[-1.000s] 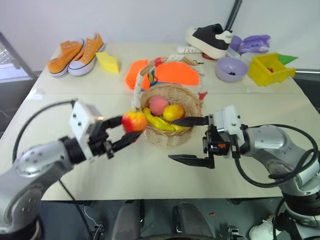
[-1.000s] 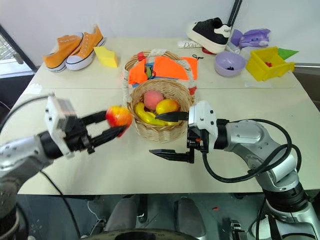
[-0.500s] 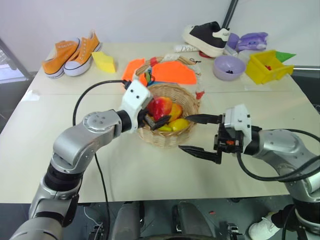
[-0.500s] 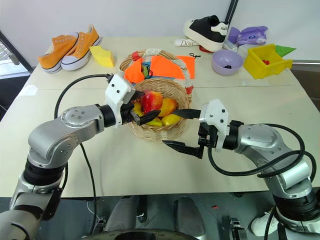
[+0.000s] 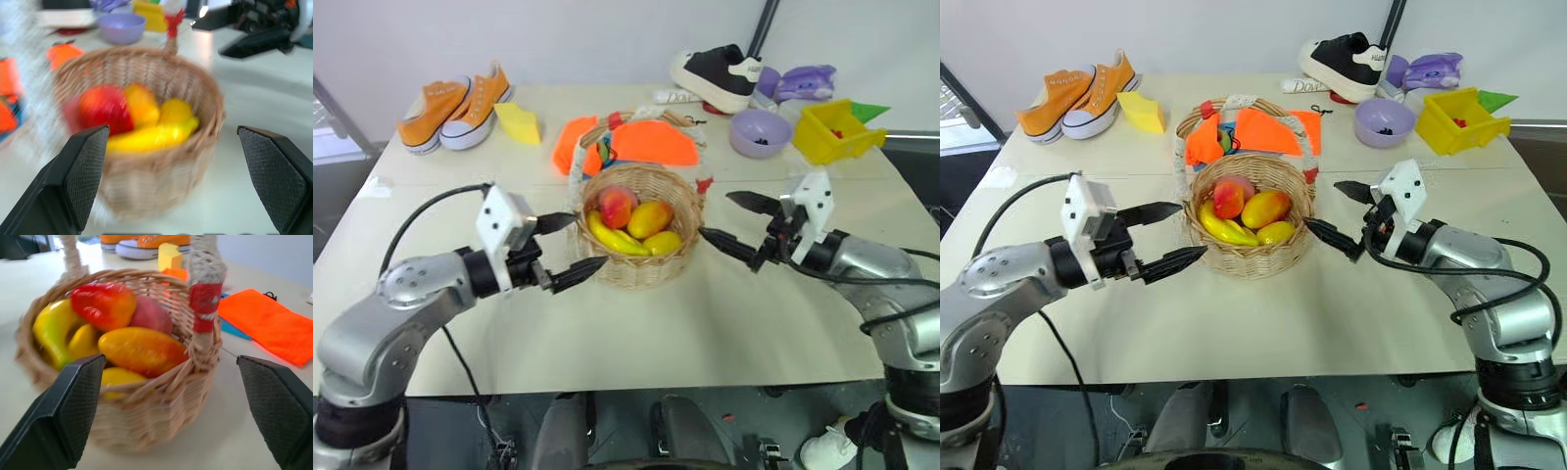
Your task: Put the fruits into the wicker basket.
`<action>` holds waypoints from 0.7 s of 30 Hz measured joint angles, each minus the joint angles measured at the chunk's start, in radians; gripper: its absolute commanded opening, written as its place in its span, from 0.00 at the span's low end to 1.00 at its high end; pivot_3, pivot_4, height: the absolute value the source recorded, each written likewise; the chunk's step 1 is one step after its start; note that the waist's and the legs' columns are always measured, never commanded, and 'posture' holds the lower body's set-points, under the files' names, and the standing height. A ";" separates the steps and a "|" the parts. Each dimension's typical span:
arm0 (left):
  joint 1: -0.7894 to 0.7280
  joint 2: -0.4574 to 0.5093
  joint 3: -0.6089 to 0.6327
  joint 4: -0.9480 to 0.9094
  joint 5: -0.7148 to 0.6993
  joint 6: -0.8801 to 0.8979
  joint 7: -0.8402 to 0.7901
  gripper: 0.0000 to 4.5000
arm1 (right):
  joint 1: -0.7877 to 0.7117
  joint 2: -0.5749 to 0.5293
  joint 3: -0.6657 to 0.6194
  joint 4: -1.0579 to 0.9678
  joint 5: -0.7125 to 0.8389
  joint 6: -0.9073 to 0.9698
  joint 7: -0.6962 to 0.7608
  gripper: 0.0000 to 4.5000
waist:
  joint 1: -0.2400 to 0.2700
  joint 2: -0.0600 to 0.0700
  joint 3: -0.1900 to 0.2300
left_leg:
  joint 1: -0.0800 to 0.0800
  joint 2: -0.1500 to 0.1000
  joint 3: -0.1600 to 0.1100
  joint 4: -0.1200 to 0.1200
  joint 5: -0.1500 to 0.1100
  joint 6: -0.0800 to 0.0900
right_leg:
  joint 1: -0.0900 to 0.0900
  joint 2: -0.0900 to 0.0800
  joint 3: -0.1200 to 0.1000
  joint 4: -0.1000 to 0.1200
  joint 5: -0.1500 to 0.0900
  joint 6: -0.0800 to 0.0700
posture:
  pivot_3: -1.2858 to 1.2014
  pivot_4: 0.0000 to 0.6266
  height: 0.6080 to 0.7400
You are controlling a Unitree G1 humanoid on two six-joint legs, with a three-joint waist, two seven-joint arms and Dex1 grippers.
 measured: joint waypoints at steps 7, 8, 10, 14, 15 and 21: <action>0.136 -0.013 0.022 0.001 0.062 -0.138 -0.022 1.00 | -0.148 0.193 0.063 0.188 -0.099 -0.055 -0.129 0.80 | 0.002 0.001 0.000 | 0.000 0.000 0.000 0.000 0.000 0.000 | 0.000 -0.001 0.000 0.000 0.000 0.000 | 0.52 0.24 0.95; 0.144 -0.020 0.016 0.001 0.070 -0.141 -0.019 1.00 | -0.158 0.207 0.061 0.198 -0.098 -0.056 -0.138 0.68 | 0.002 0.001 0.000 | 0.000 0.000 0.000 0.000 0.000 0.000 | 0.000 -0.001 0.000 0.000 0.000 0.000 | 0.52 0.24 0.95; 0.153 -0.030 0.005 0.001 0.076 -0.146 -0.008 1.00 | -0.160 0.232 0.052 0.205 -0.095 -0.056 -0.151 0.46 | 0.004 0.001 0.000 | 0.000 0.000 0.000 -0.001 0.000 0.000 | 0.000 -0.001 0.000 0.000 0.000 0.000 | 0.52 0.24 0.95; 0.153 -0.034 -0.010 0.000 0.089 -0.158 0.006 1.00 | -0.159 0.229 0.043 0.206 -0.103 -0.052 -0.160 0.01 | 0.000 0.001 0.001 | 0.000 0.000 0.000 -0.001 0.000 0.000 | -0.001 -0.001 0.000 0.000 0.000 0.000 | 0.52 0.24 0.95; 0.154 -0.035 -0.013 0.000 0.091 -0.158 0.007 1.00 | -0.158 0.229 0.030 0.203 -0.098 -0.051 -0.160 0.01 | 0.000 0.001 0.001 | 0.000 0.000 0.000 -0.001 0.000 0.000 | -0.001 -0.001 0.000 0.000 0.000 0.000 | 0.52 0.24 0.95; 0.127 -0.040 -0.039 -0.001 0.091 -0.158 0.019 1.00 | -0.131 0.133 -0.066 0.139 -0.077 -0.027 -0.158 0.01 | 0.003 0.002 0.001 | -0.001 0.000 0.000 -0.001 0.000 0.000 | -0.001 -0.001 0.000 0.000 0.000 0.000 | 0.52 0.24 0.95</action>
